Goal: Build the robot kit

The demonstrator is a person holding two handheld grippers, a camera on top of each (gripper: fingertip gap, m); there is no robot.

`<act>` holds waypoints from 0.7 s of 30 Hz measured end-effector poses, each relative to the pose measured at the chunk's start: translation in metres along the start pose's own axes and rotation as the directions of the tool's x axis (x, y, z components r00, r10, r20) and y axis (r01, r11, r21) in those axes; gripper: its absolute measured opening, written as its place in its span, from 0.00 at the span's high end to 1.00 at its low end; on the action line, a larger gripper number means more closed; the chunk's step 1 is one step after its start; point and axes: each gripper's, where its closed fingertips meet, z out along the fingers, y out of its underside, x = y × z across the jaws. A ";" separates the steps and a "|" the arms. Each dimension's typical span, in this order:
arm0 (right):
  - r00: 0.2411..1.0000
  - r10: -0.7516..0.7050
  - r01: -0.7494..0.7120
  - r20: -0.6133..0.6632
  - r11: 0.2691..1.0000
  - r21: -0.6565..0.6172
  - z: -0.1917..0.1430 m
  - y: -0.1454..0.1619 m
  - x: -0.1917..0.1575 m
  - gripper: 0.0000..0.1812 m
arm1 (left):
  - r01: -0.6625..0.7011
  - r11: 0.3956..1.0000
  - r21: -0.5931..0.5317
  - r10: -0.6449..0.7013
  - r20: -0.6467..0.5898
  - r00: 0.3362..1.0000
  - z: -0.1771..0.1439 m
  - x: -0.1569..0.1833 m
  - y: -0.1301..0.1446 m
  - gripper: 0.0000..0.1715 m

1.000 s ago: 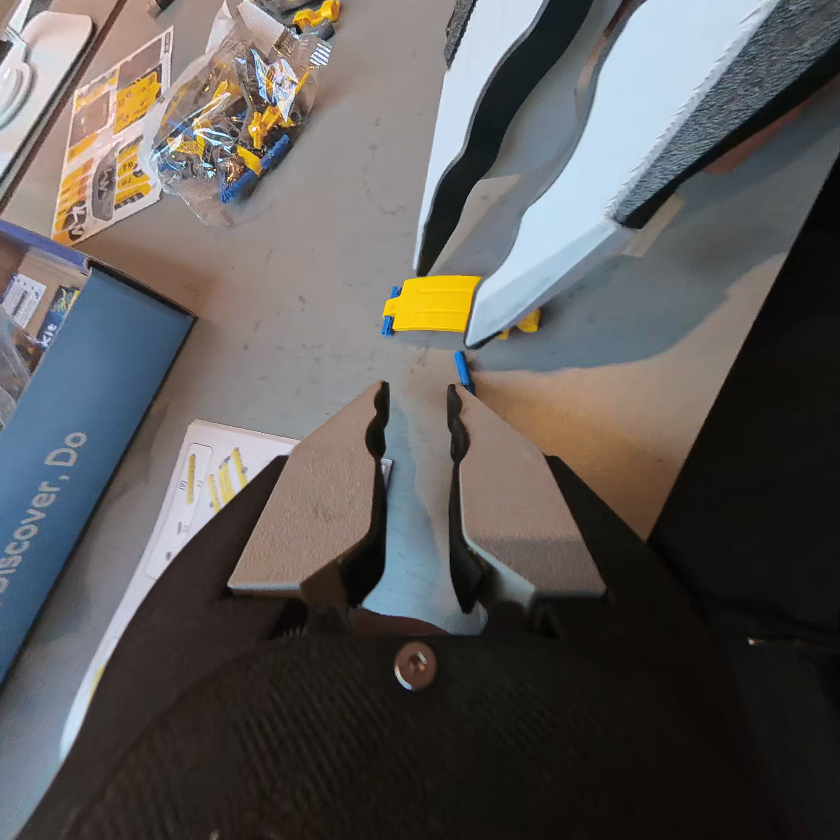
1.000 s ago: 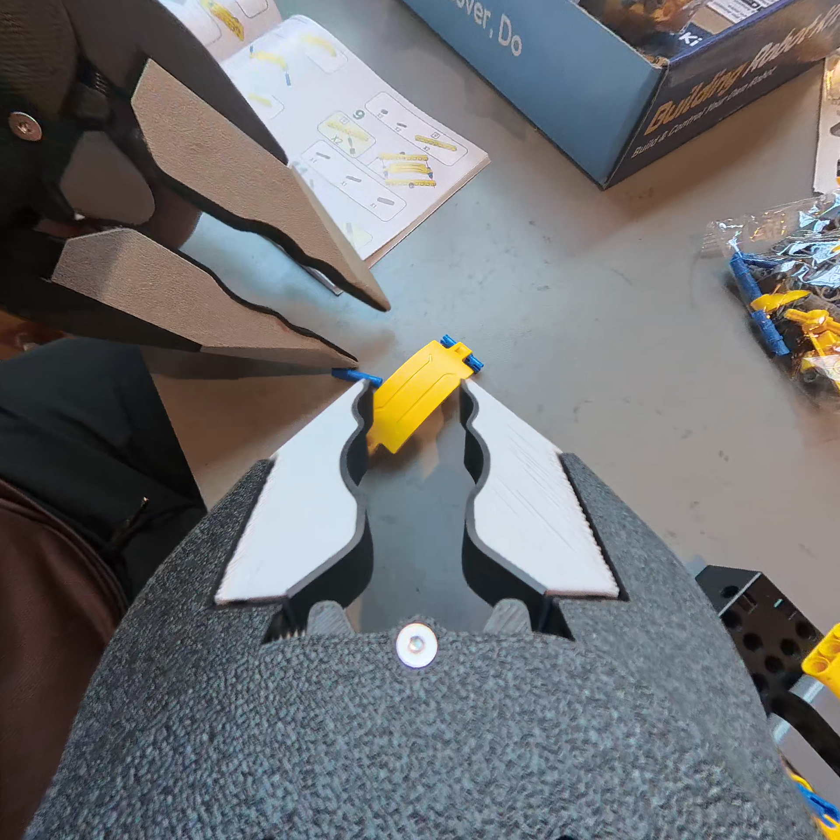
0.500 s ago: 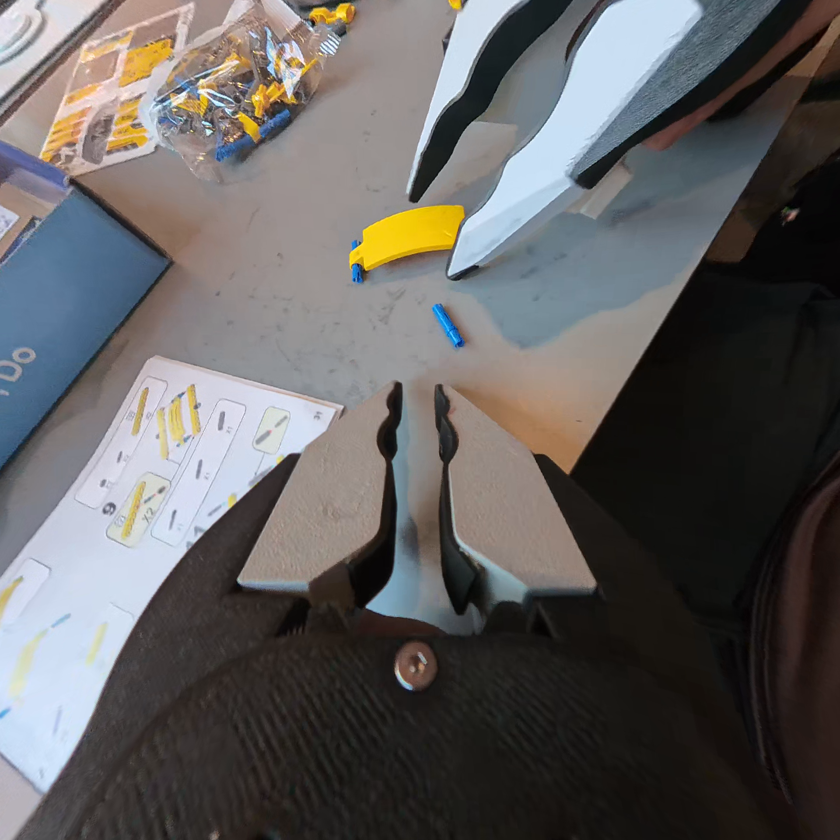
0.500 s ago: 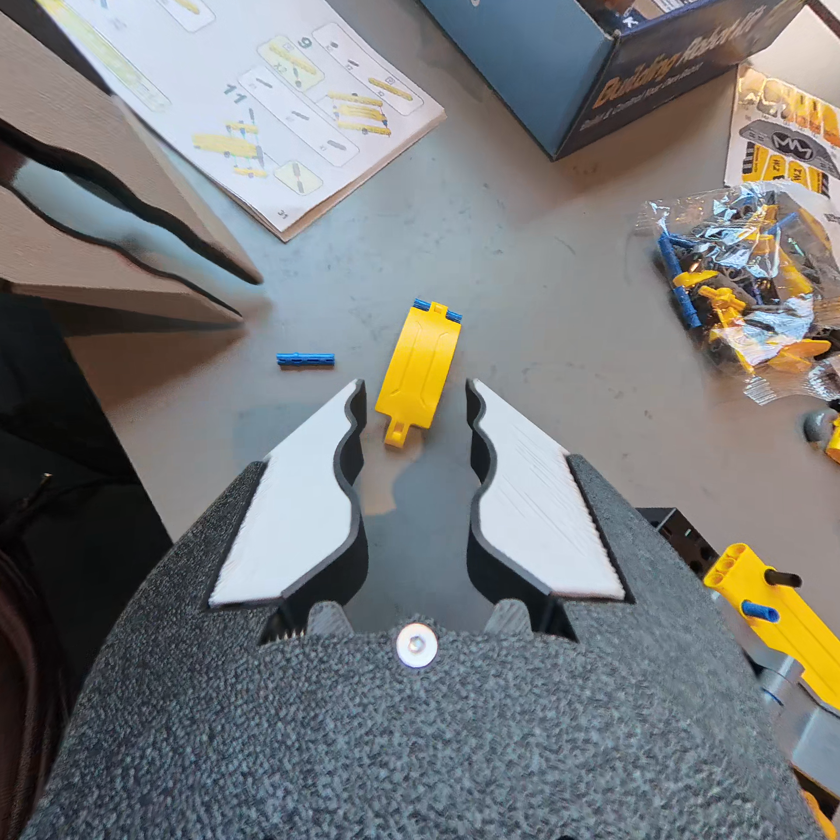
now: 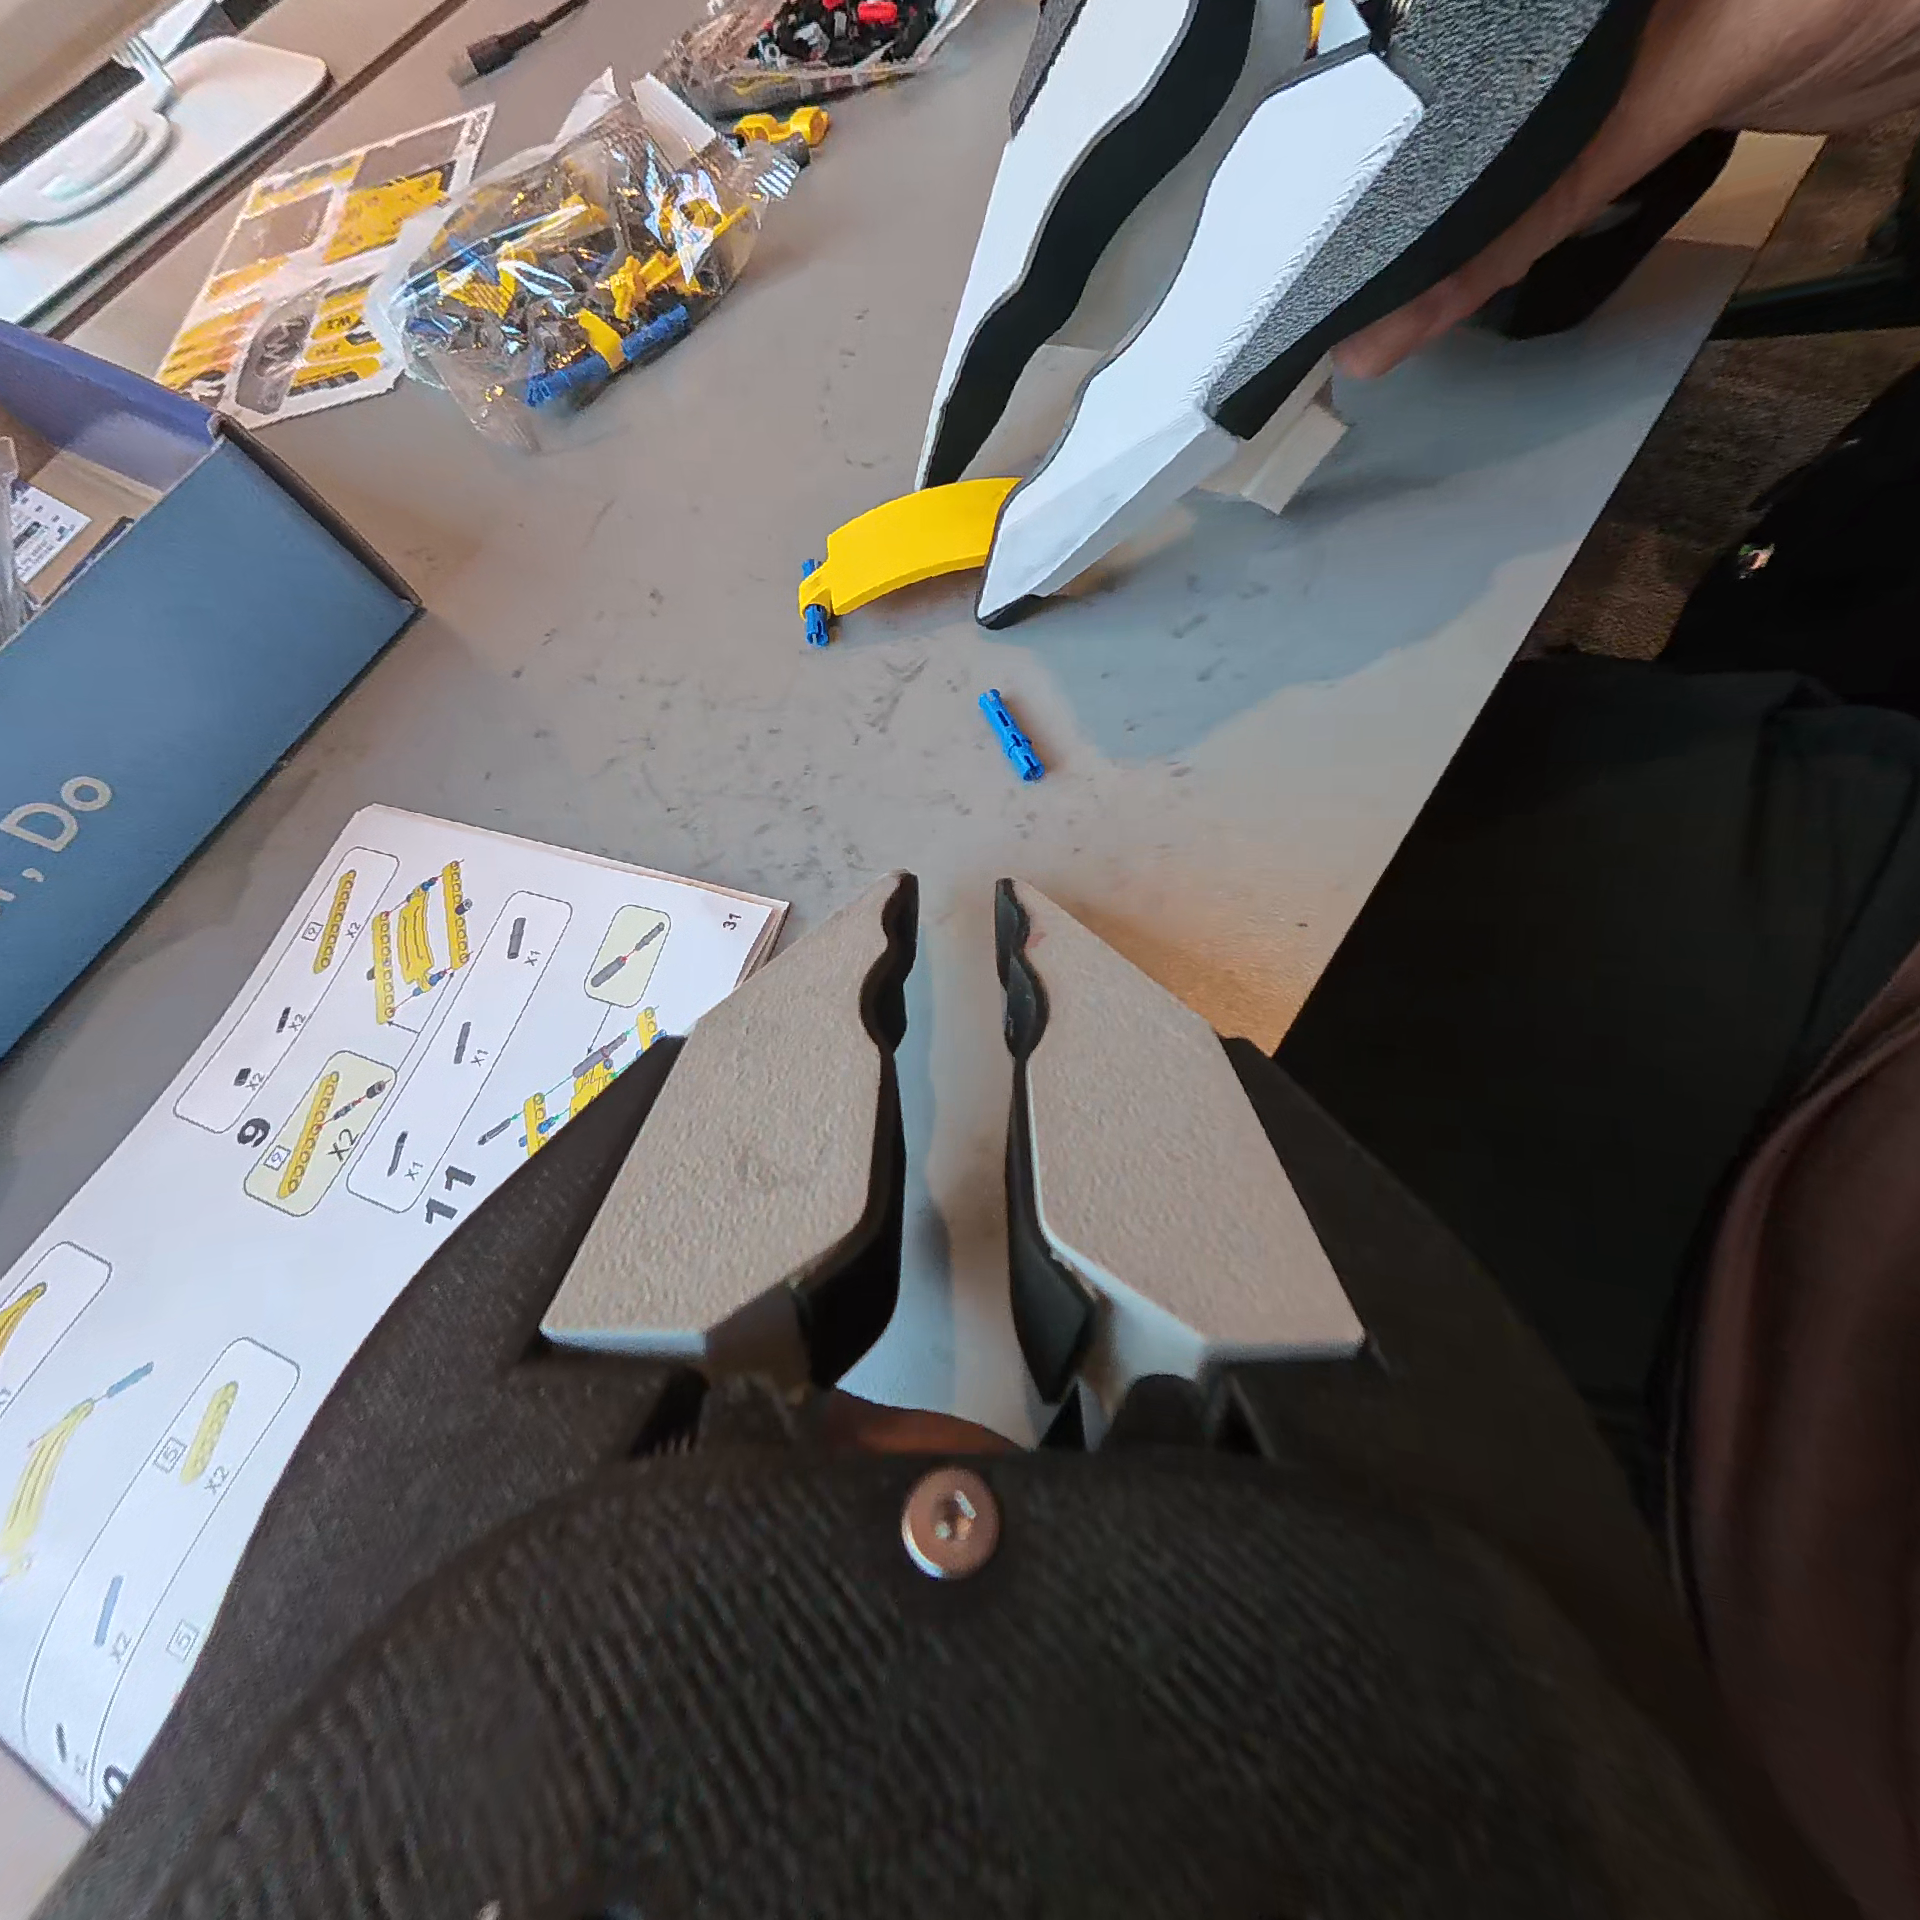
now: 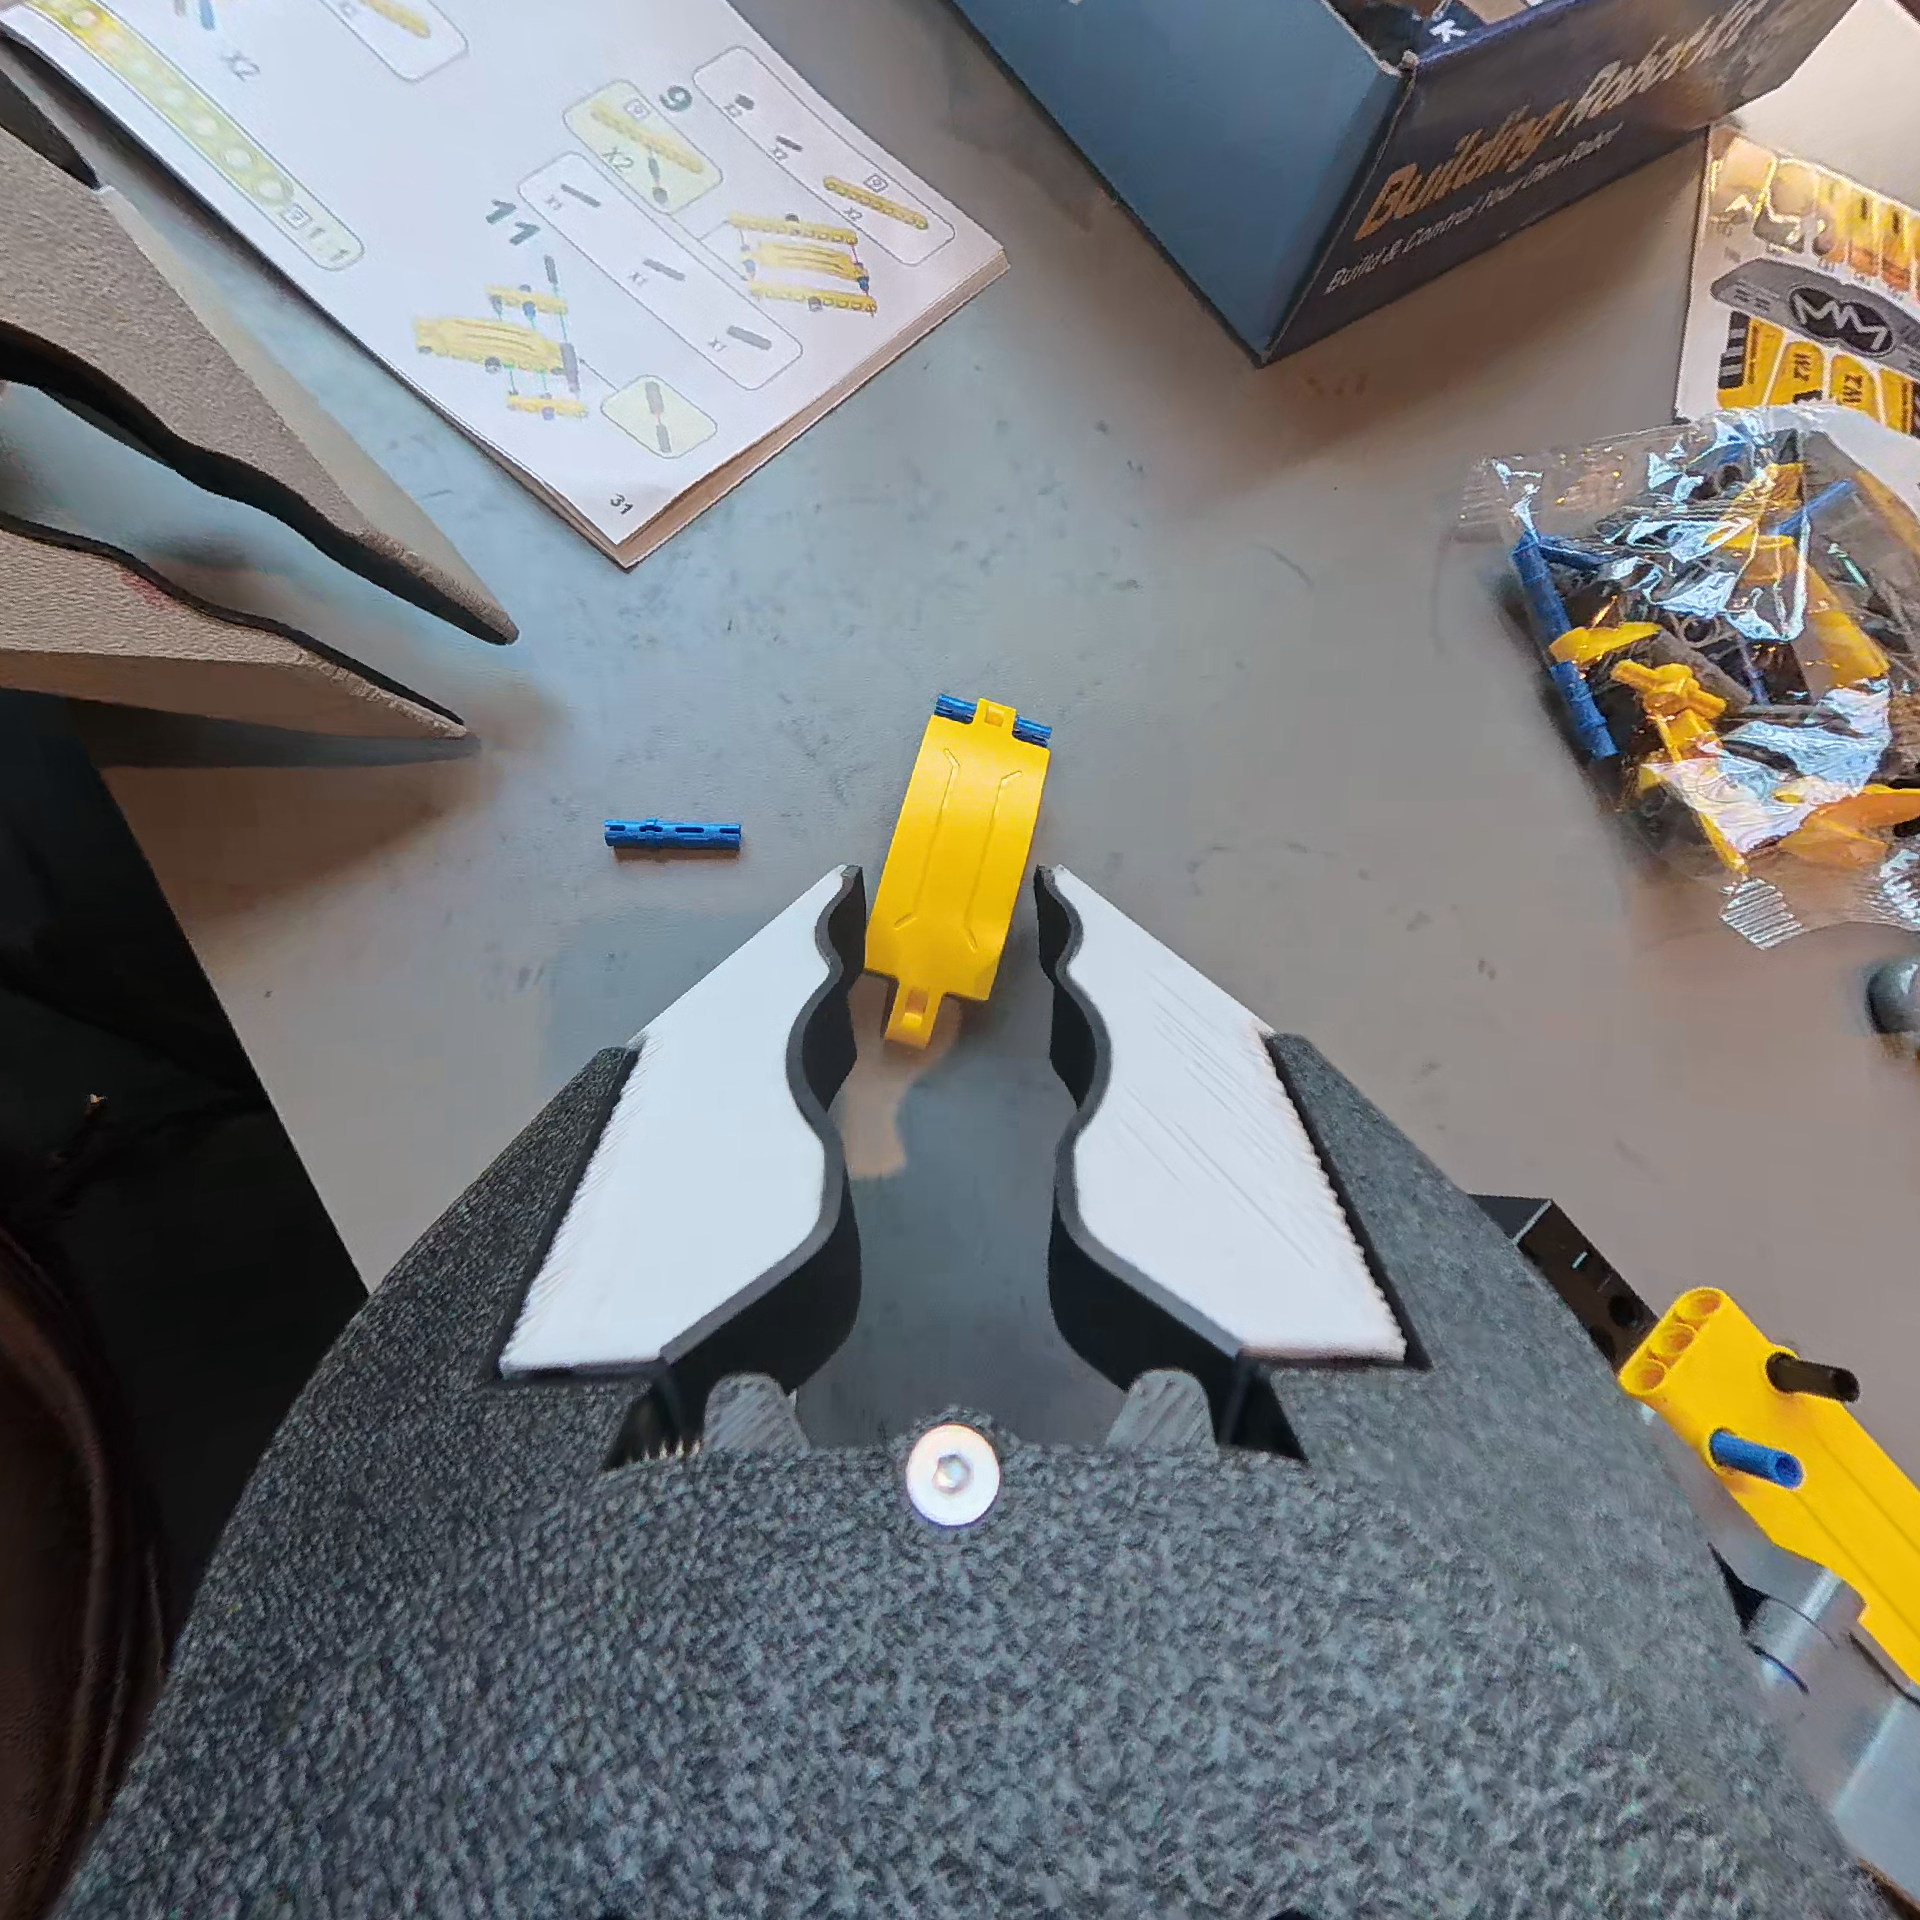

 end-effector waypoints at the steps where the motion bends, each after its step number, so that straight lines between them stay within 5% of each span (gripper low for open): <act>1: 1.000 0.002 -0.002 0.005 1.000 0.001 0.000 0.000 0.000 0.83 | 0.001 1.000 0.000 -0.001 -0.001 1.000 0.000 0.000 0.000 0.94; 21: 0.999 0.025 -0.025 0.043 1.000 0.000 0.005 -0.002 -0.001 0.84 | -0.007 1.000 0.010 0.007 -0.004 1.000 0.000 0.001 -0.001 0.95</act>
